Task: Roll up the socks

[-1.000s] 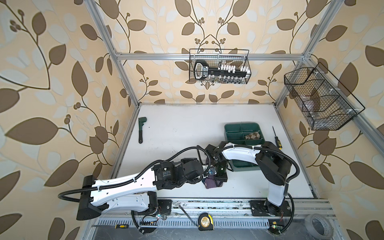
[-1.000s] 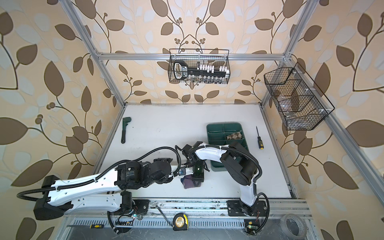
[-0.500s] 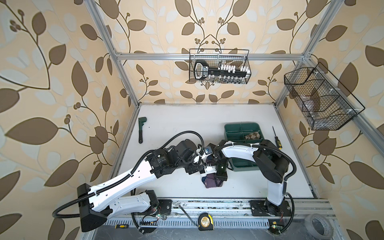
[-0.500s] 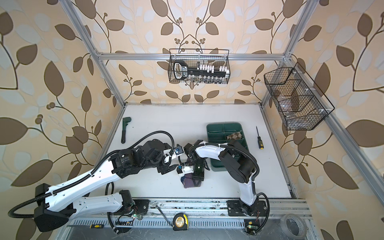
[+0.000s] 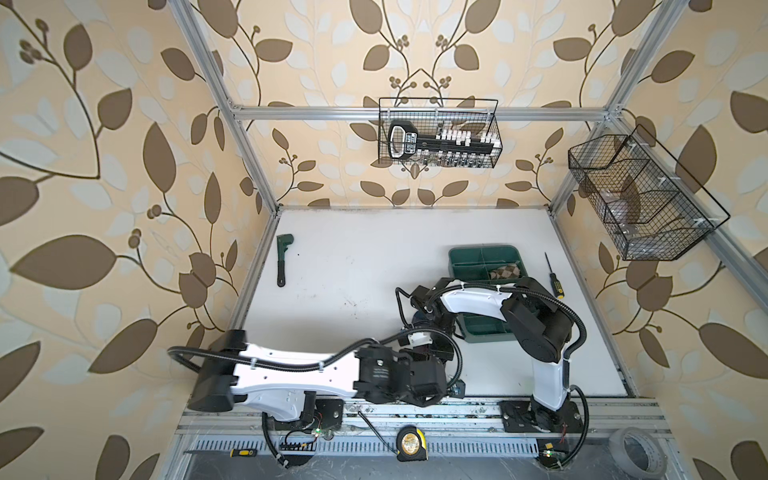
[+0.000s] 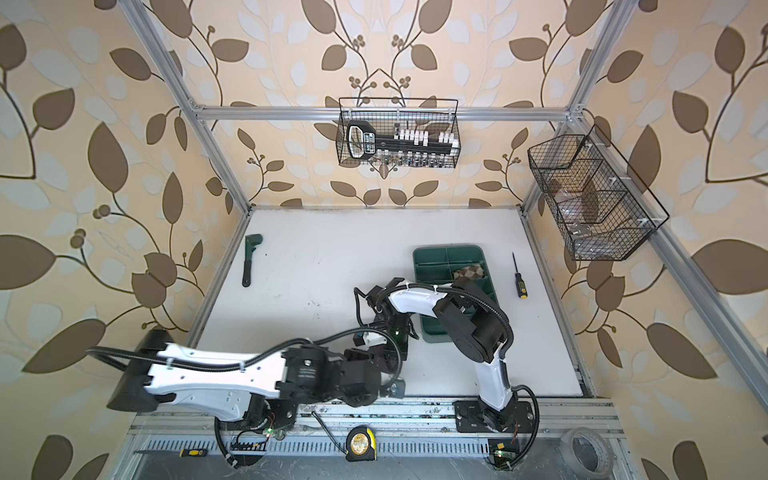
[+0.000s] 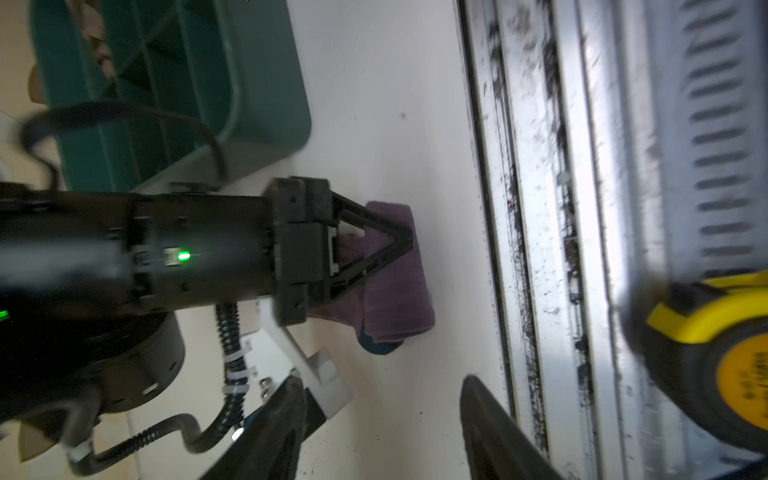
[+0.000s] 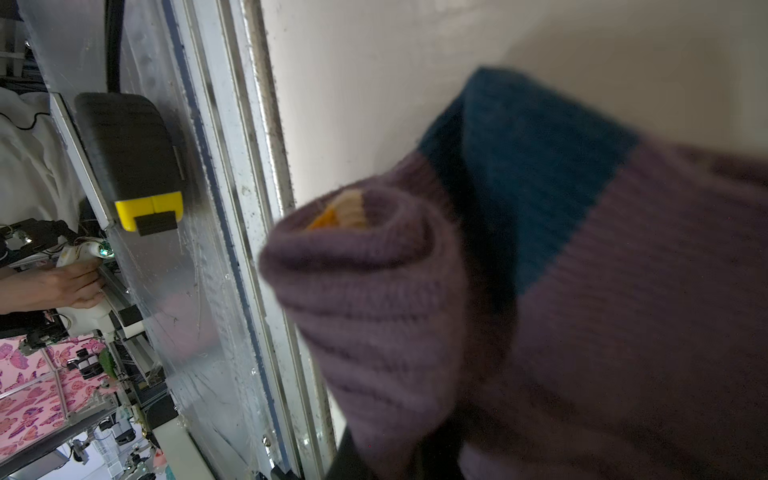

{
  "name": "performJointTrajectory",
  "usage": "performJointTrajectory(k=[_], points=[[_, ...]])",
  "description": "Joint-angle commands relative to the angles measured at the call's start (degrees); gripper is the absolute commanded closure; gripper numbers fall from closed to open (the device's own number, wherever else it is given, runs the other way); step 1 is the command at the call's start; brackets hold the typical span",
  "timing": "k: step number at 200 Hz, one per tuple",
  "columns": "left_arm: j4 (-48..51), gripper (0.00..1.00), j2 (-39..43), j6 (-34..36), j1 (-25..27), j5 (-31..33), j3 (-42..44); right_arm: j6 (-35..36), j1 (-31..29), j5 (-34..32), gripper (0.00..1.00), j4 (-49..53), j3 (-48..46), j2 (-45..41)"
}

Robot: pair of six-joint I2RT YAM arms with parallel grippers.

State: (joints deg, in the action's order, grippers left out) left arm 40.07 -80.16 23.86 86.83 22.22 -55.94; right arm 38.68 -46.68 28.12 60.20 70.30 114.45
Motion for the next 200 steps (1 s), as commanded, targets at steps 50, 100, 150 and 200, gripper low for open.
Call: performJointTrajectory(k=[50,100,150,200], points=[[-10.1,0.45,-15.99,-9.05,-0.38,12.92,2.07,1.07,-0.08,-13.66,1.0,-14.5,-4.11,7.11],[-15.49,0.84,-19.06,-10.31,-7.03,10.43,3.65,1.14,0.26,-12.6,1.0,-15.0,-4.89,5.86],[-13.77,1.0,-16.32,-4.7,-15.29,-10.35,5.2,-2.11,4.56,-8.05,0.89,-21.84,-11.94,-5.01],[-8.38,1.0,-17.57,-0.7,-18.17,-20.62,3.72,-8.59,9.52,-10.78,0.57,-29.25,-19.55,-23.93]])
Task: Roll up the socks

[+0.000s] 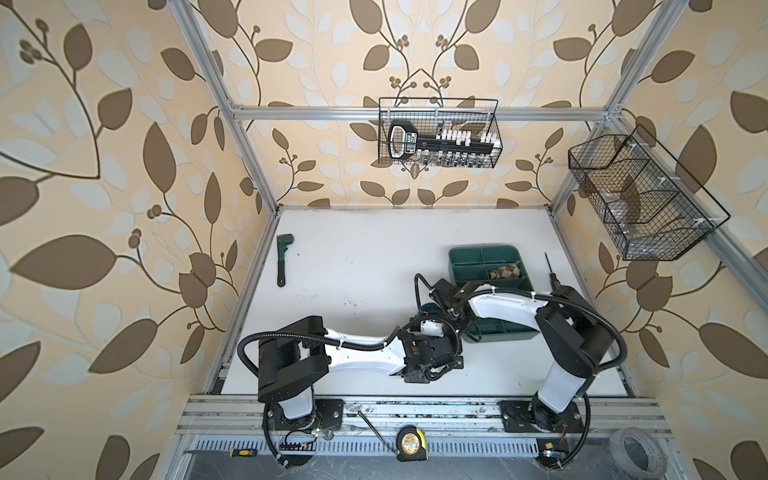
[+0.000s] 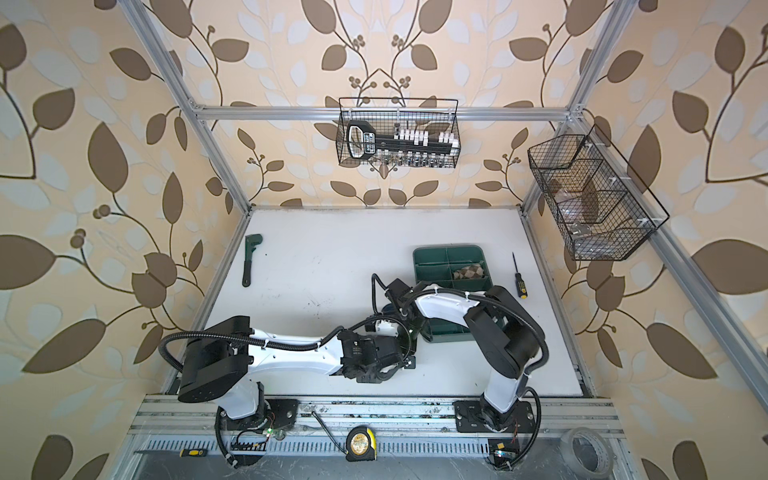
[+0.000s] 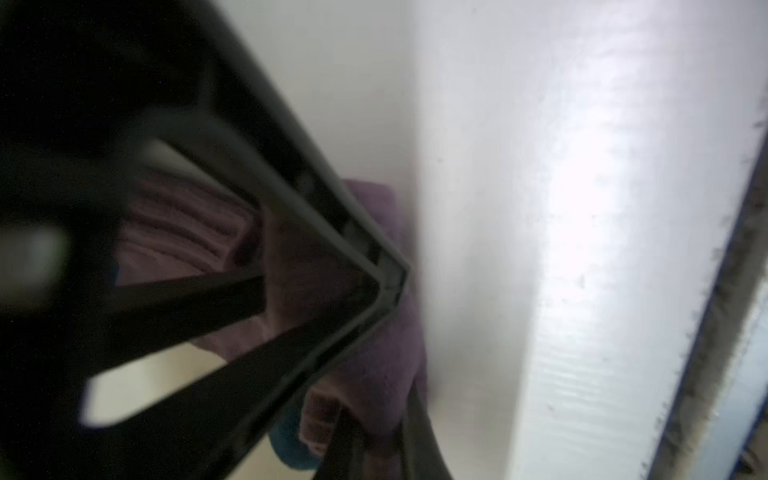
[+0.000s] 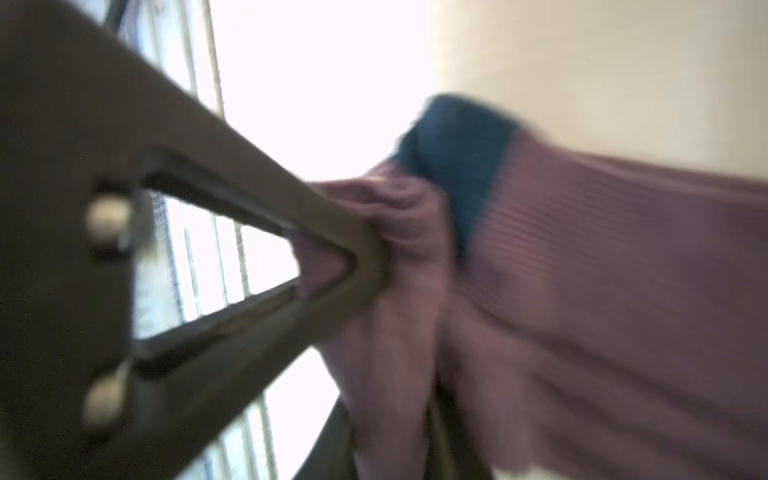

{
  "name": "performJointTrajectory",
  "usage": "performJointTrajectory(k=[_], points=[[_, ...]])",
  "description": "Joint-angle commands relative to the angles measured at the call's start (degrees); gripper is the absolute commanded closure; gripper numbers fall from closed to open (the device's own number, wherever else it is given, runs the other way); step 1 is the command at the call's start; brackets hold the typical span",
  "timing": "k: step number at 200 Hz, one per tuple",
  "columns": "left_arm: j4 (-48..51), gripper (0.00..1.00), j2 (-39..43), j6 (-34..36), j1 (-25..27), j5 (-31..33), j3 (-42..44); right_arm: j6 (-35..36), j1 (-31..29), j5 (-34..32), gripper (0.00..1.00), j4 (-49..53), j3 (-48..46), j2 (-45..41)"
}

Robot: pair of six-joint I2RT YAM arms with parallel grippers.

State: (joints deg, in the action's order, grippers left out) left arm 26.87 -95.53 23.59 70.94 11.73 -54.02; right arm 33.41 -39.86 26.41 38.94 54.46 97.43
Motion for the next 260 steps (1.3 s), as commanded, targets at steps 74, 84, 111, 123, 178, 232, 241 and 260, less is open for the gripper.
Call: performJointTrajectory(k=[74,84,111,123,178,232,241,260], points=[[12.51,1.0,-5.58,4.17,-9.97,-23.06,-3.47,-15.98,18.99,-20.86,0.48,-17.1,-3.75,-41.8],[14.61,1.0,-6.96,5.19,-12.05,-26.32,-5.14,-15.32,19.06,-22.39,0.48,-19.69,-4.73,-46.91],[19.83,1.0,-11.13,6.96,-17.54,-33.76,-9.81,-8.27,19.0,-14.67,0.44,-22.61,-10.05,-60.35],[21.98,1.0,-13.2,7.39,-19.95,-36.62,-12.07,-3.83,17.67,-9.68,0.5,-21.01,-12.07,-64.66],[26.78,1.0,-19.02,7.5,-25.55,-42.31,-17.74,11.73,-25.39,-47.46,0.52,-6.13,-20.96,-67.51],[28.32,1.0,-21.73,6.99,-27.43,-43.24,-20.1,15.33,-41.32,-67.27,0.41,-27.36,-26.37,-38.49],[28.19,1.0,-21.64,6.78,-27.52,-43.28,-20.06,15.8,-40.88,-66.33,0.41,-31.0,-26.43,-33.9],[27.97,1.0,-21.45,6.72,-27.94,-43.45,-19.9,15.83,-39.09,-62.5,0.41,-37.45,-26.55,-26.65]])
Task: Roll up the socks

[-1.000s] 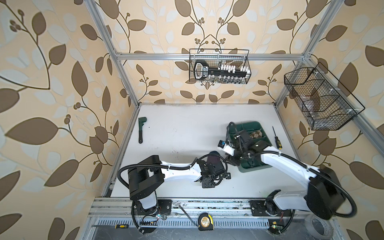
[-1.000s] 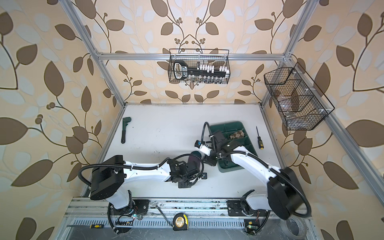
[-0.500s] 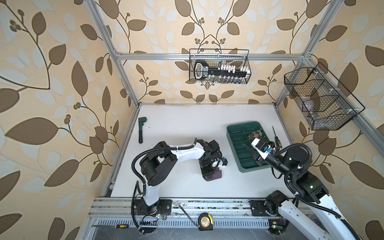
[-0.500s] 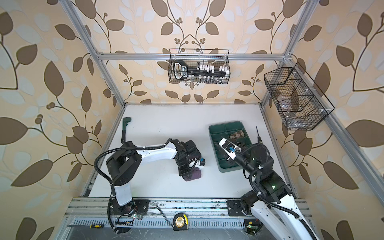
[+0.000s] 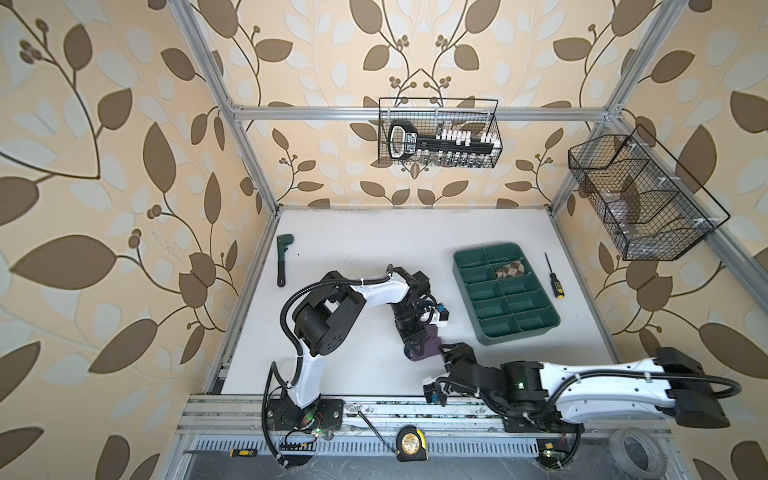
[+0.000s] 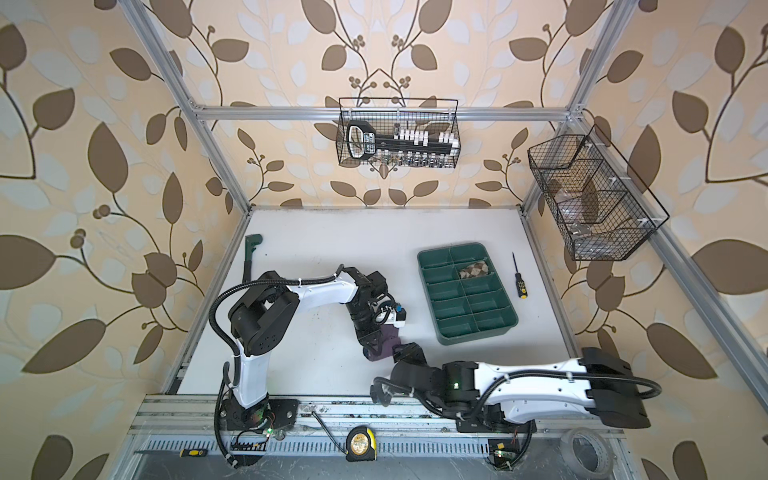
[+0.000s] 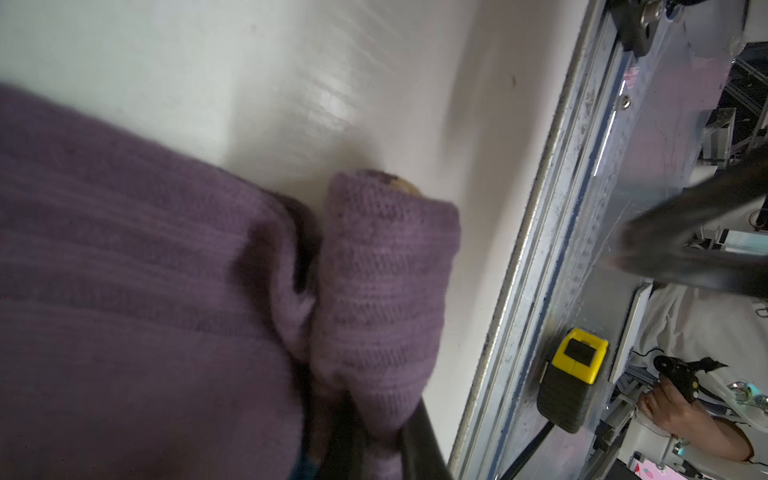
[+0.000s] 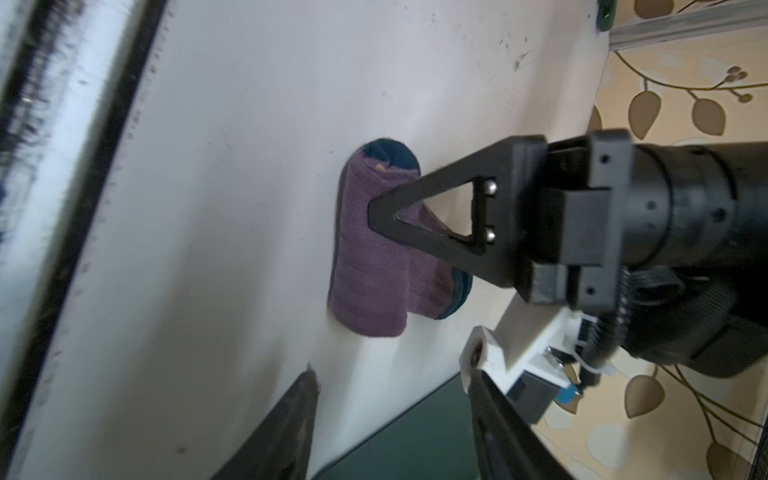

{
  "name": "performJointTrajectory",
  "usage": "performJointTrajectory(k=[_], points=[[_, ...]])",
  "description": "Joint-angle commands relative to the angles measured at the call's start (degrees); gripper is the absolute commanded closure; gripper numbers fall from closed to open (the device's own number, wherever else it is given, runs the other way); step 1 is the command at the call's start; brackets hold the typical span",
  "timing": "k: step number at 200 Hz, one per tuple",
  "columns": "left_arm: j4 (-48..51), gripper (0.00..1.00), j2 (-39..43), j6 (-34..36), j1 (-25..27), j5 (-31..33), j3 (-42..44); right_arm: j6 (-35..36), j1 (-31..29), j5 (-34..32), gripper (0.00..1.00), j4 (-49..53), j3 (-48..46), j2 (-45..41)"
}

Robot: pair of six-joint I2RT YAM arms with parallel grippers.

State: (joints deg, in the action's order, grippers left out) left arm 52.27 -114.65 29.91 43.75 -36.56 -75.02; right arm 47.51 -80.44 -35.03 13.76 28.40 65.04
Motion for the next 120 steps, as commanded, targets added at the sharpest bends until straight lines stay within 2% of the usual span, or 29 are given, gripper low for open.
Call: performJointTrajectory(k=[1,31,53,78,95,120], points=[[2.53,1.0,-2.33,0.36,-0.76,4.83,1.1,1.72,1.55,-0.9,0.41,-12.57,-0.48,6.17],[2.4,1.0,-2.18,0.25,-0.94,4.83,1.19,1.01,4.7,1.13,0.45,-20.57,-0.9,15.21],[2.4,1.0,-1.9,0.43,-0.94,4.69,1.37,-1.17,6.67,2.19,0.58,-22.62,-0.38,19.52],[1.84,1.0,-0.02,0.53,-1.02,2.78,1.95,-2.39,7.65,4.77,0.83,-21.48,0.2,21.69],[1.47,0.91,2.33,0.4,-1.12,1.0,2.03,-3.39,7.76,6.47,0.95,-18.58,0.4,22.26],[0.33,0.79,7.28,-1.02,-1.51,1.98,2.61,-5.68,8.01,11.58,0.99,-8.24,2.28,21.41]])
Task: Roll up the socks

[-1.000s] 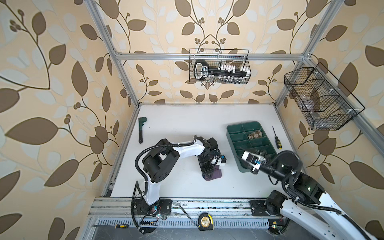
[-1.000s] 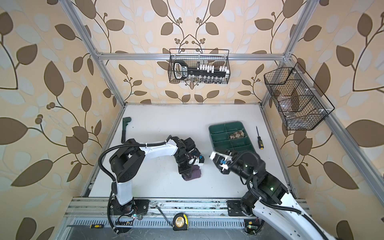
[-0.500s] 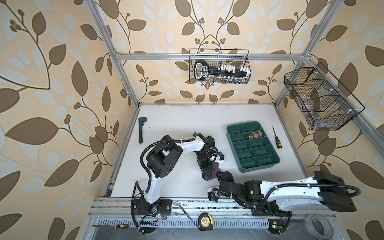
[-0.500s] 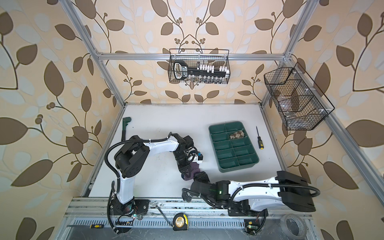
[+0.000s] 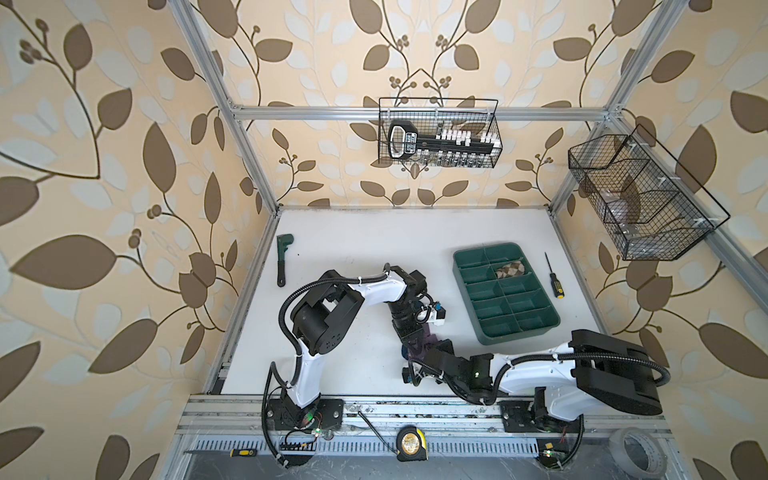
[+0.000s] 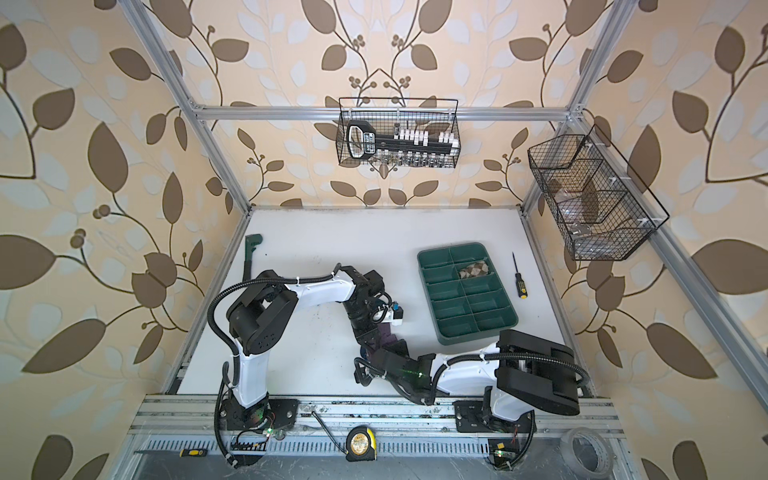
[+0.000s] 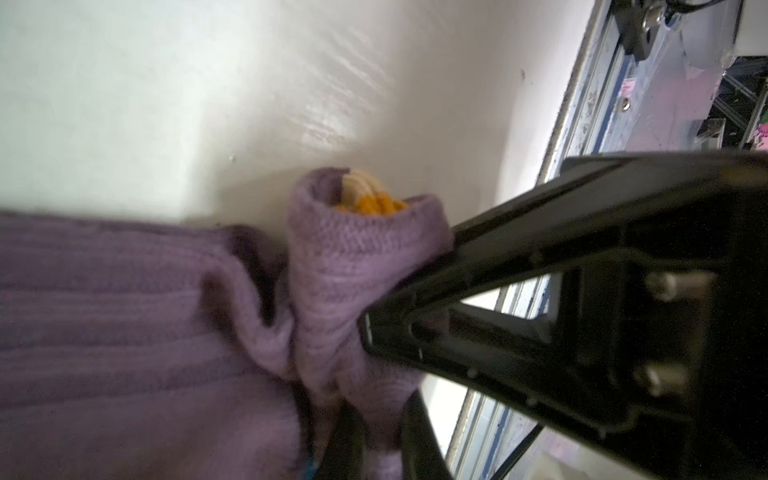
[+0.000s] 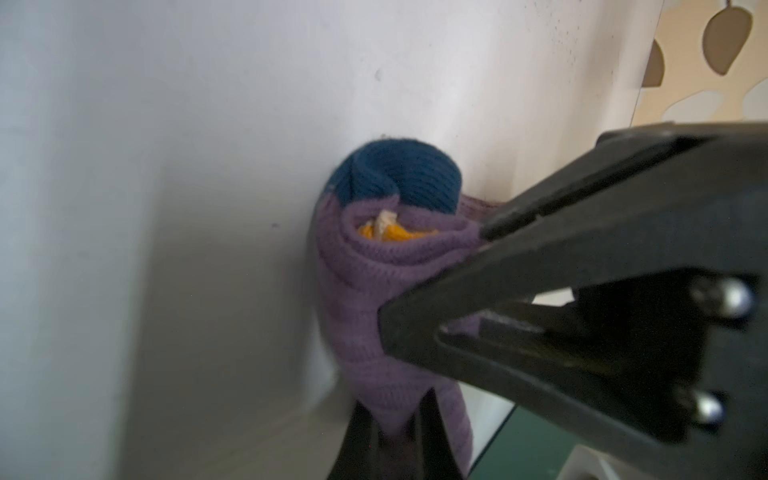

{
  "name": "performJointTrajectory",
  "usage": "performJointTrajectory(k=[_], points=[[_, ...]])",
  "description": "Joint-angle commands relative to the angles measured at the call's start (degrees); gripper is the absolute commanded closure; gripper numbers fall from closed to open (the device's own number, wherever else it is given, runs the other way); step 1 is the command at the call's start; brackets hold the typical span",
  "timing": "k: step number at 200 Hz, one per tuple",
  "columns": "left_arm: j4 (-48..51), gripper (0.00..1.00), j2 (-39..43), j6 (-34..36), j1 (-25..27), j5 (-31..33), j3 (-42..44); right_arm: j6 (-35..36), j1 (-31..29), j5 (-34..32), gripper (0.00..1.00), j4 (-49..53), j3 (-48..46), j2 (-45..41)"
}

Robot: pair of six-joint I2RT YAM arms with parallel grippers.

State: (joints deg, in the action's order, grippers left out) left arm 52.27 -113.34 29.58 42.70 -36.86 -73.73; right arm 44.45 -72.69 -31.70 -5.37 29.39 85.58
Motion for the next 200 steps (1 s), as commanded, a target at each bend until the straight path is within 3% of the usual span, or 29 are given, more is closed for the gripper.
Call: performJointTrajectory(k=[1,25,55,70,99,117,131,167,200], points=[[0.22,0.79,6.22,-0.81,-0.48,2.39,1.36,-2.75,0.26,8.38,0.99,11.33,1.43,0.84],[-2.18,0.67,12.94,-3.17,-2.16,4.53,2.71,-5.71,1.67,14.63,1.0,20.8,2.99,-1.31],[-3.64,0.65,23.23,-4.14,-4.58,6.23,3.94,-7.32,4.86,22.06,1.0,31.0,5.53,-3.83],[-4.28,0.67,29.75,-5.05,-4.72,11.35,4.29,-7.01,7.87,27.98,1.0,36.78,8.59,-3.17],[-2.31,0.65,45.84,-4.38,-4.72,21.69,3.79,-4.57,14.39,39.59,1.0,44.61,14.62,1.42],[-0.28,0.57,54.91,-2.88,-4.58,23.97,2.74,-2.81,16.3,45.18,1.0,48.88,18.34,6.2],[3.53,0.56,59.35,-1.37,-3.52,24.21,1.04,-2.87,17.12,47.35,0.99,50.32,20.56,10.0],[9.48,0.56,61.81,-1.15,6.23,34.94,3.07,-2.44,19.02,49.02,0.95,51.28,24.87,18.1],[5.2,0.53,56.62,-4.39,25.58,56.13,12.61,-1.42,20.62,49.5,0.94,53.17,29.72,24.41]])
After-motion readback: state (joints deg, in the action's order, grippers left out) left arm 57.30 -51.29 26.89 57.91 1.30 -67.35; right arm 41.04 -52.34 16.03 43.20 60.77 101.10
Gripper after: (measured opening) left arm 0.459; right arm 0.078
